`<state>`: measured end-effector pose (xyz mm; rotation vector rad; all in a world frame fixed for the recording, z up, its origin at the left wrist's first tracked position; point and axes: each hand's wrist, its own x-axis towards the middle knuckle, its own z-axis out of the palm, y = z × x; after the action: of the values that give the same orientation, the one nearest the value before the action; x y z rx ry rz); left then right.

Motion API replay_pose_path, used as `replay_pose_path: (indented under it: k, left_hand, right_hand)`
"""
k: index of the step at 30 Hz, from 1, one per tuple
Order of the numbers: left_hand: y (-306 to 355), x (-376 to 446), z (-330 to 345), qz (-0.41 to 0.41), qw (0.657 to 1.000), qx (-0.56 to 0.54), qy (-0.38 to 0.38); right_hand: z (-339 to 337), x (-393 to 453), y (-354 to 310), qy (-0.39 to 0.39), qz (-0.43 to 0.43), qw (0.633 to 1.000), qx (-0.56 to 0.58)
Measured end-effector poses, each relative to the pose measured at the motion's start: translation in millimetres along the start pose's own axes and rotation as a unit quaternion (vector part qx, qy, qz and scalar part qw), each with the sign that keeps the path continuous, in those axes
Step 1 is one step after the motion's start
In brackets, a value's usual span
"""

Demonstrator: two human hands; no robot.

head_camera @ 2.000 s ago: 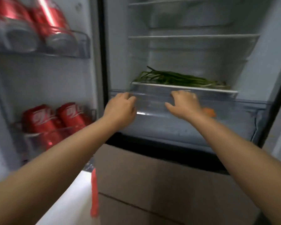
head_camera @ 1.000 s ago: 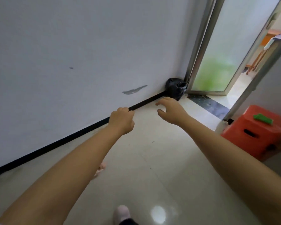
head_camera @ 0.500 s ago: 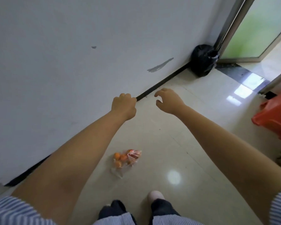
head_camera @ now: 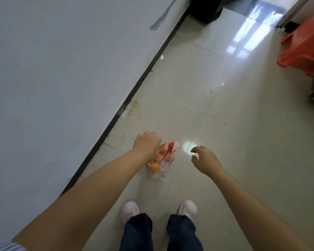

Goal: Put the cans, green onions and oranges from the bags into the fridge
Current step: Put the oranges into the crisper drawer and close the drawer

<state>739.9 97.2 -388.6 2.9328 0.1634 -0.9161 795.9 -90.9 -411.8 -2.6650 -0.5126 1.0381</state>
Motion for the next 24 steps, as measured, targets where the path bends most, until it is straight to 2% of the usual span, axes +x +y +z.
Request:
replay_pose_path:
  k: [3, 7, 10, 12, 14, 16, 19, 21, 24]
  left_hand:
    - [-3.4, 21.9, 65.3, 0.032, 0.999, -0.001, -0.043]
    - [2.7, 71.4, 175.6, 0.094, 0.991, 0.029, -0.095]
    - [14.7, 115.7, 270.0, 0.153, 0.983, 0.102, -0.022]
    - [22.3, 146.9, 334.9, 0.186, 0.973, 0.138, 0.021]
    - [28.0, 185.5, 399.2, 0.21, 0.963, 0.157, 0.053]
    - [37.2, 213.3, 432.7, 0.261, 0.95, 0.158, 0.063]
    - [43.3, 251.9, 475.5, 0.332, 0.925, 0.184, 0.003]
    - [43.2, 263.8, 482.1, 0.308, 0.93, 0.195, -0.044]
    - [32.8, 267.5, 495.0, 0.263, 0.936, 0.235, 0.004]
  right_hand:
    - [67.5, 27.5, 19.8, -0.024, 0.019, 1.0, -0.003]
    - [156.3, 84.4, 61.0, 0.008, -0.012, 0.999, -0.042]
    - [211.1, 132.5, 96.8, 0.093, -0.056, 0.991, -0.073]
    - [242.6, 165.0, 120.0, 0.164, -0.145, 0.971, -0.092]
    - [272.7, 193.5, 145.8, 0.191, -0.242, 0.936, -0.171]
    - [298.1, 219.6, 162.6, 0.177, -0.296, 0.903, -0.256]
    - [341.9, 261.4, 188.6, 0.121, -0.351, 0.862, -0.346]
    - [355.9, 280.7, 194.3, 0.098, -0.337, 0.861, -0.368]
    - [376.7, 301.3, 196.7, 0.068, -0.274, 0.882, -0.378]
